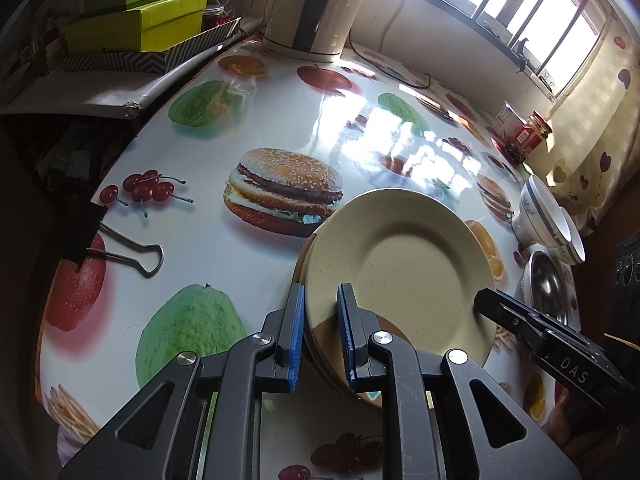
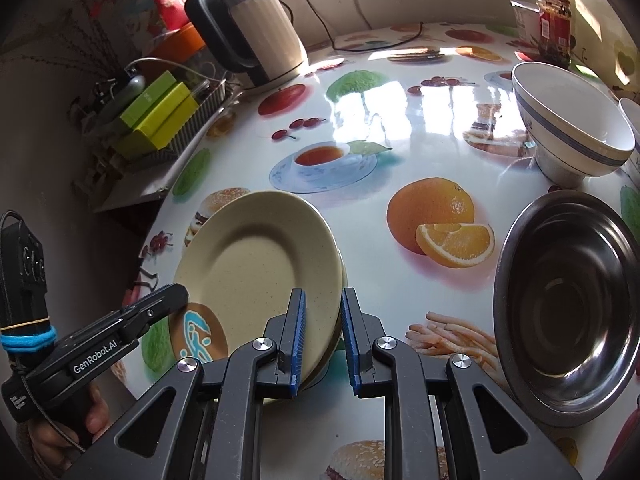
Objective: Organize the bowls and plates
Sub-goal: 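Lower the plate stack with the left tool onto the table and open both tools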
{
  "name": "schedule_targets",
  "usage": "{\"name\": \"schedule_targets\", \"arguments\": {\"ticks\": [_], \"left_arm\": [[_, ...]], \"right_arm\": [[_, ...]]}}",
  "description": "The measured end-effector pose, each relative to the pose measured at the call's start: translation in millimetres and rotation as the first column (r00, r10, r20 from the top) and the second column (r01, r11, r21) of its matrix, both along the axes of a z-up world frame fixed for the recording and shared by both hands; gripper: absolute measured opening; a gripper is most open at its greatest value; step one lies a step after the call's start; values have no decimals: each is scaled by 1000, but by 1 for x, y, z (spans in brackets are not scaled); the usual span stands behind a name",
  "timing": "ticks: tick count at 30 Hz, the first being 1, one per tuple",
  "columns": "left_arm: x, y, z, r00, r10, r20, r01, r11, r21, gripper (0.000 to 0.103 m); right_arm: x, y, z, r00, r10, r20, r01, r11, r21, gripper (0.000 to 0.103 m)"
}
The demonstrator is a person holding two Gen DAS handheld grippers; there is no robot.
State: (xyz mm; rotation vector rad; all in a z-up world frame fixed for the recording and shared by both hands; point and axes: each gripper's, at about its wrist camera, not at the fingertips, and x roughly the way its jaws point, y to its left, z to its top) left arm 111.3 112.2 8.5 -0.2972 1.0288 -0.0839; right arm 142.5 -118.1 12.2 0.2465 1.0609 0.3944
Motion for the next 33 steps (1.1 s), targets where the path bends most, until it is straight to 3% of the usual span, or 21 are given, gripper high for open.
{"name": "schedule_targets", "arguments": {"ticks": [28, 33], "left_arm": [[-2, 2, 5, 1000, 6, 19, -6, 1000, 7, 18], [-2, -1, 15, 999, 4, 44, -6, 1000, 31, 25]], "right_arm": [[-2, 3, 2, 1000, 0, 20, 0, 1000, -24, 20], [-2, -2, 9, 999, -12, 43, 13, 999, -37, 28]]}}
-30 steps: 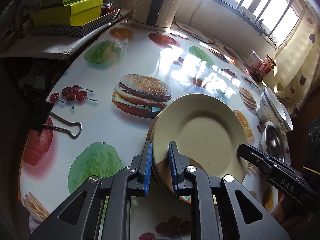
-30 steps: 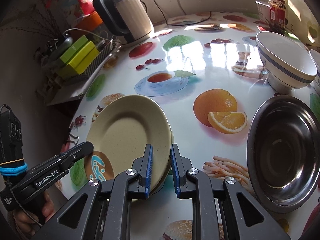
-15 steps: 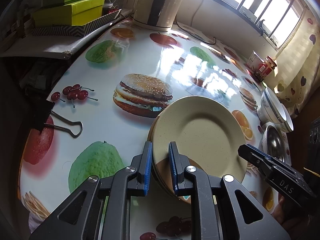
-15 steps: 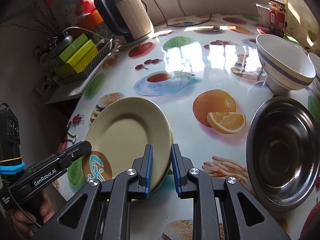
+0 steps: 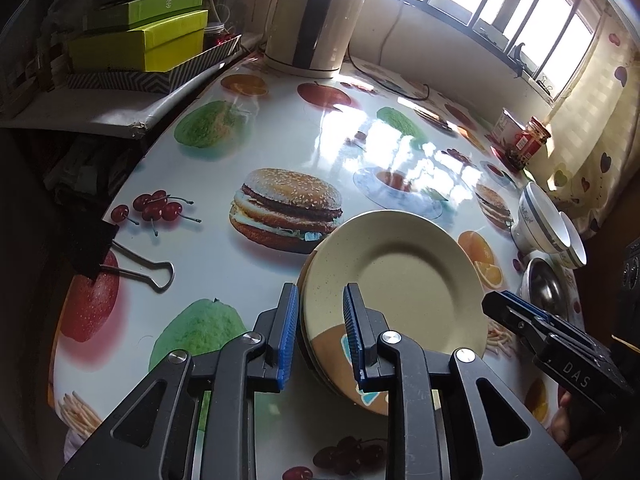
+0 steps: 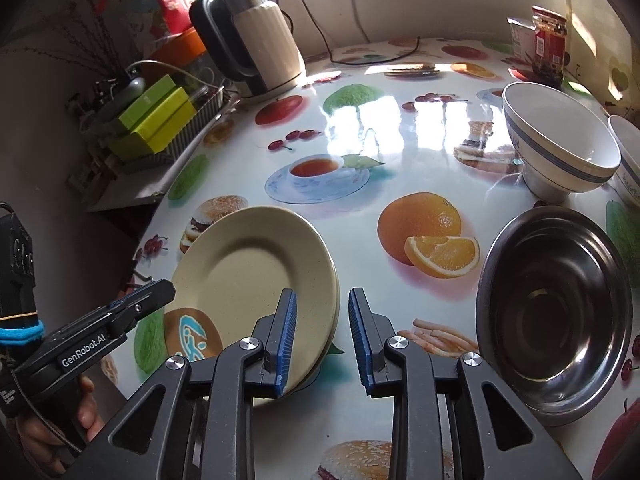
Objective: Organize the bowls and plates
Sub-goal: 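Lower the plate stack with the left tool onto the table and open both tools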
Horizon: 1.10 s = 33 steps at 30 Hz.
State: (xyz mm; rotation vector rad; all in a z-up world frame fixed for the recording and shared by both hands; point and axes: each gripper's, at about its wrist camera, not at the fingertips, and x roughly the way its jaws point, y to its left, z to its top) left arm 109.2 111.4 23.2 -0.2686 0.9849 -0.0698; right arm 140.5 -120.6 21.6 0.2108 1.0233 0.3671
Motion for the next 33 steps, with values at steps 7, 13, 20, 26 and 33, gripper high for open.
{"name": "schedule_targets", "arguments": {"ticks": [7, 13, 20, 26, 33], "left_arm": [[1, -12, 10, 999, -24, 26, 23, 1000, 20, 28], [1, -28, 21, 997, -54, 62, 51, 997, 57, 29], [3, -55, 35, 987, -106, 119, 91, 988, 125, 29], [11, -77, 38, 979, -165, 120, 152, 982, 114, 29], [18, -105, 41, 965, -230, 126, 217, 970, 110, 29]], "right_arm": [[-2, -8, 11, 999, -14, 34, 15, 1000, -19, 34], [-4, -18, 20, 997, -32, 67, 34, 999, -32, 41], [-11, -36, 32, 992, -68, 110, 75, 996, -56, 47], [-14, -54, 43, 985, -109, 138, 118, 991, -64, 50], [-19, -75, 49, 975, -157, 155, 171, 982, -86, 53]]}}
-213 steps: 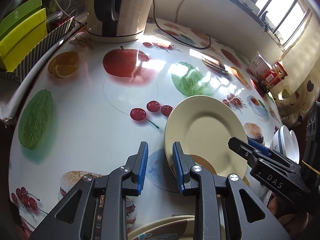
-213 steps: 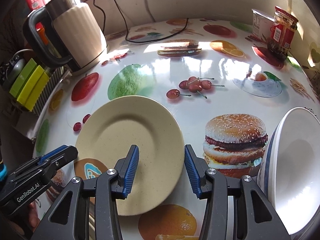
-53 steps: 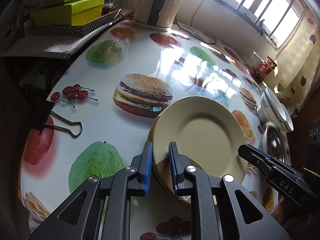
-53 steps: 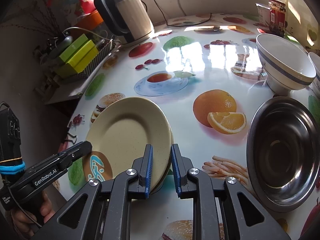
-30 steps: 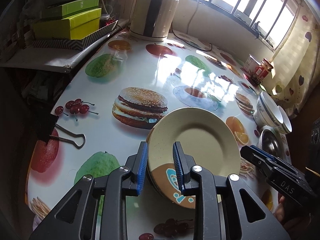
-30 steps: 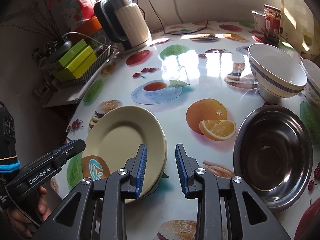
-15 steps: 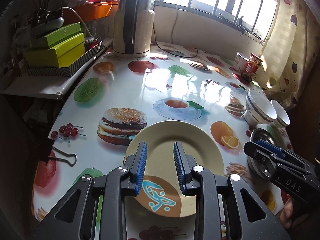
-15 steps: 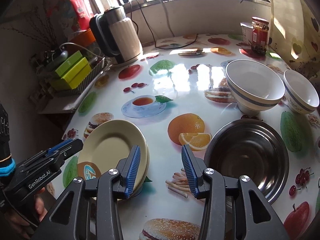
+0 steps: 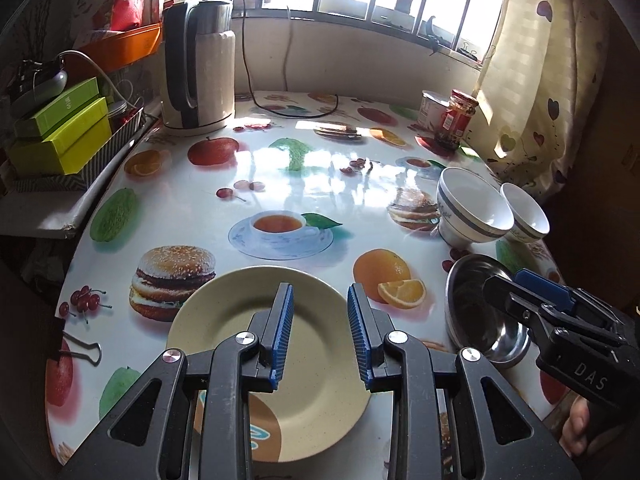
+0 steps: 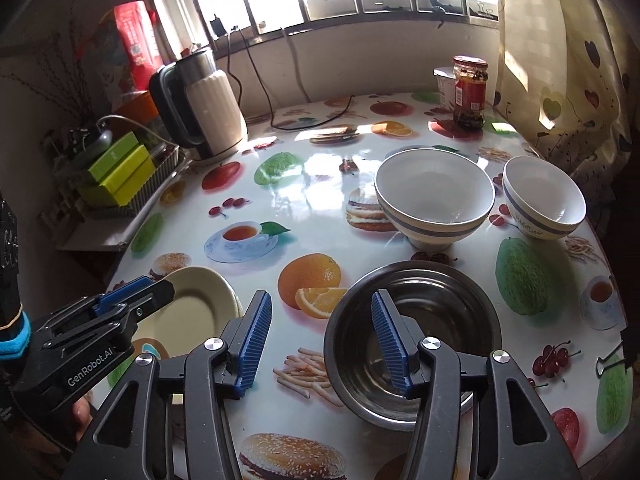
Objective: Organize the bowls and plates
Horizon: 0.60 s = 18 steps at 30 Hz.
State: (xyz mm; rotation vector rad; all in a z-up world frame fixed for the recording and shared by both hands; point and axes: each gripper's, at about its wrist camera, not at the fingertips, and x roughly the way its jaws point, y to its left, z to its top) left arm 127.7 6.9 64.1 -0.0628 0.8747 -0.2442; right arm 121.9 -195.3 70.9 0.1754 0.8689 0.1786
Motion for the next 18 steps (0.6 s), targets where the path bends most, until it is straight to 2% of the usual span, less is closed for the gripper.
{"name": "schedule_targets", "arguments": {"ticks": [2, 4, 5, 18], "left_arm": [[3, -7, 2, 1000, -19, 3, 20, 1000, -5, 30], [5, -14, 4, 999, -36, 6, 36, 999, -10, 45], [6, -17, 4, 999, -44, 6, 45, 999, -14, 47], [21, -54, 7, 994, -105, 4, 105, 994, -7, 47]], "right_arm": [[-2, -7, 1, 1000, -20, 1, 21, 1000, -3, 56], [-3, -15, 2, 999, -42, 4, 42, 999, -9, 57], [-4, -18, 3, 999, -54, 4, 54, 999, -8, 57], [-4, -60, 4, 988, -152, 7, 152, 988, -7, 58]]}}
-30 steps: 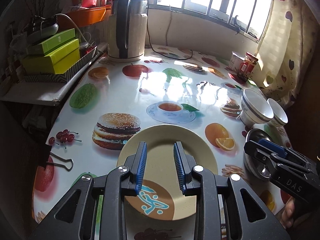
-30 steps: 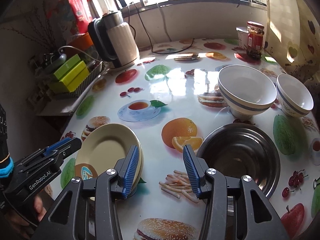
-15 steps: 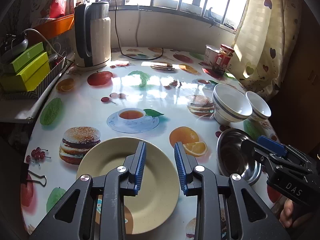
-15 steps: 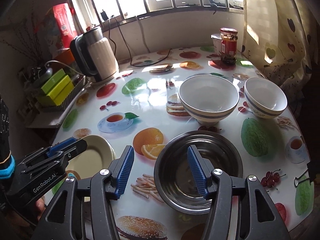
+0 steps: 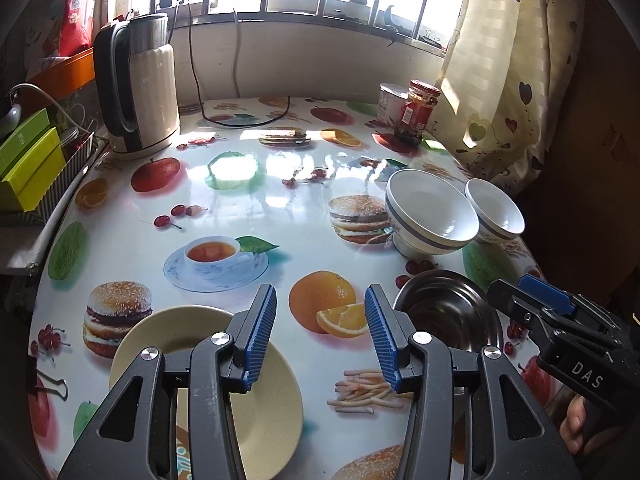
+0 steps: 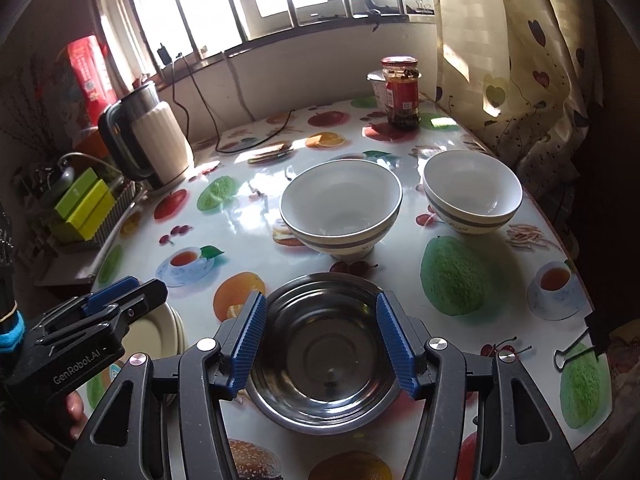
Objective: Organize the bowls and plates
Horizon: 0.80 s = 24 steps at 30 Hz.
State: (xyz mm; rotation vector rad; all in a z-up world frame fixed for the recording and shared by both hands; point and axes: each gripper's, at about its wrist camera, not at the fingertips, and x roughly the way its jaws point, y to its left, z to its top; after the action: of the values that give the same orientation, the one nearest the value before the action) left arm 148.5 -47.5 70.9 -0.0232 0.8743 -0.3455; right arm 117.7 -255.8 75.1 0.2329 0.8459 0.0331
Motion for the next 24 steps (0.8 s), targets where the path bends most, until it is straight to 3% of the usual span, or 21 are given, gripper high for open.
{"name": "schedule_targets", "arguments": {"ticks": [11, 14, 24], "left_arm": [[13, -23, 3, 1000, -13, 4, 13, 1000, 6, 47], [16, -28, 3, 1000, -9, 5, 9, 1000, 11, 47], [28, -39, 1, 1000, -25, -7, 25, 1000, 1, 47]], "right_arm": [[11, -24, -2, 1000, -25, -3, 25, 1000, -5, 62], [14, -30, -3, 1000, -22, -2, 22, 1000, -3, 68], [27, -44, -5, 1000, -29, -5, 29, 1000, 4, 69]]}}
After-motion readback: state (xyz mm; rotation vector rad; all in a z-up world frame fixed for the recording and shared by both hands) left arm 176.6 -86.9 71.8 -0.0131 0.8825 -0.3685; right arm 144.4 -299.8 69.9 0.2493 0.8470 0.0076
